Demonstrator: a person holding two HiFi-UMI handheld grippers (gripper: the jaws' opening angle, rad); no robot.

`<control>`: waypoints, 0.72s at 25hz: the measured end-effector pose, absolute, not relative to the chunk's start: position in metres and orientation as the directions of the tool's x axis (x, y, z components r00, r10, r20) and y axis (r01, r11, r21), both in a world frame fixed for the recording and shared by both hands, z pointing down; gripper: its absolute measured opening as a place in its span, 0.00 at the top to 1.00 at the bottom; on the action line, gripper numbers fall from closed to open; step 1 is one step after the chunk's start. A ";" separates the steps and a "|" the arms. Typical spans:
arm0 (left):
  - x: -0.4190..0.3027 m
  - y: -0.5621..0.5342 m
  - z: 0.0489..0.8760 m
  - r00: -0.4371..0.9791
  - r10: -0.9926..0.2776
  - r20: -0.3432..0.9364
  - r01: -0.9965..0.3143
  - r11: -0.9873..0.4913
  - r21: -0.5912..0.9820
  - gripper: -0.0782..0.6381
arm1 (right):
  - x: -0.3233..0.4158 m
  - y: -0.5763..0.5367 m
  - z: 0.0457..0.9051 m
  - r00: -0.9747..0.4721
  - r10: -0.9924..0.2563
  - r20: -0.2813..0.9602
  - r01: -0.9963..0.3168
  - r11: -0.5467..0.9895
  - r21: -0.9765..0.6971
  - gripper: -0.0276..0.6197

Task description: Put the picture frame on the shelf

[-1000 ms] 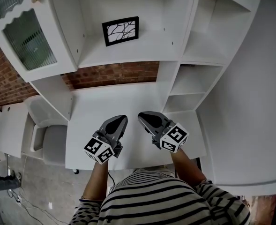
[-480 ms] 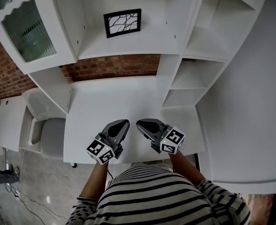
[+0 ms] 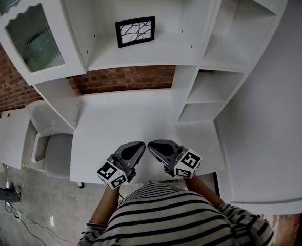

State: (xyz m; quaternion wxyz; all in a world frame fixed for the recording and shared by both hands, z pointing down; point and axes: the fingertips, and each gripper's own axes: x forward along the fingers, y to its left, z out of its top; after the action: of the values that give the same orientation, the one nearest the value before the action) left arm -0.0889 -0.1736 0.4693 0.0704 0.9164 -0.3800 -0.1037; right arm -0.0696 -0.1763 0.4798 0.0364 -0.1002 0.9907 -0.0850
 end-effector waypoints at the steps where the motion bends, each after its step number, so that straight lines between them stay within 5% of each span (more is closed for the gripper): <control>1: -0.089 -0.172 0.466 0.689 -0.711 -0.139 -0.685 -0.702 0.196 0.88 | -0.070 -0.175 0.478 -0.978 -0.204 -0.053 -0.192 0.966 -0.175 0.93; 18: -0.097 -0.167 0.456 0.663 -0.731 -0.161 -0.705 -0.682 0.193 0.88 | -0.072 -0.177 0.477 -0.972 -0.233 -0.011 -0.230 0.964 -0.135 0.95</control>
State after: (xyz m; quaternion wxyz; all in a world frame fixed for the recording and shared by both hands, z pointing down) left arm -0.0969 -0.1670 0.4562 0.0572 0.9100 -0.3947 -0.1131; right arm -0.0715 -0.1768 0.4768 0.0132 -0.1169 0.9908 -0.0664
